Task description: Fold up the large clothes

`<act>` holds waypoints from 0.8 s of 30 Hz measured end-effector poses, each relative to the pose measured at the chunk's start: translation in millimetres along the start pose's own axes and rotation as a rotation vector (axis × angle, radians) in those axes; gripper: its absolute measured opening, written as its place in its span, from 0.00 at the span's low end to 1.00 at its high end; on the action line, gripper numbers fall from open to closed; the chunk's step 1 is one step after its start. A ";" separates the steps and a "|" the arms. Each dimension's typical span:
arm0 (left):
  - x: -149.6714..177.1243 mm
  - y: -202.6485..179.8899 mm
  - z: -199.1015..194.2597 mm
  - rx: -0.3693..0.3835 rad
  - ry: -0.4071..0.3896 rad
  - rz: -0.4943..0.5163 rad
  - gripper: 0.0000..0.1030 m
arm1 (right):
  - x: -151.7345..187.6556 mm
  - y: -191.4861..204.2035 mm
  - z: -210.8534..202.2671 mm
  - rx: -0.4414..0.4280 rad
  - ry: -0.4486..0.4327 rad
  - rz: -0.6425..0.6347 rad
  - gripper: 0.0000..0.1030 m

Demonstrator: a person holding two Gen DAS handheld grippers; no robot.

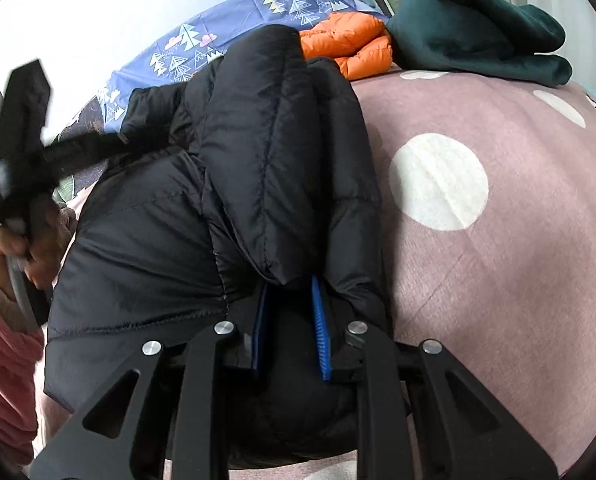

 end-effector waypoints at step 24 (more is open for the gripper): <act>27.9 59.2 48.9 -0.161 0.091 -0.026 0.20 | -82.7 69.5 -71.5 0.038 -0.135 -0.261 0.47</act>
Point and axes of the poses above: each gripper's, at about its wrist camera, not at the fingertips, and z roughly the way its jaws point, y to its left, x to its underside, the point moved 7 cm from there along z, roughly the way its jaws point, and after that the axes turned 5 degrees about z, right-handed, at the moved point
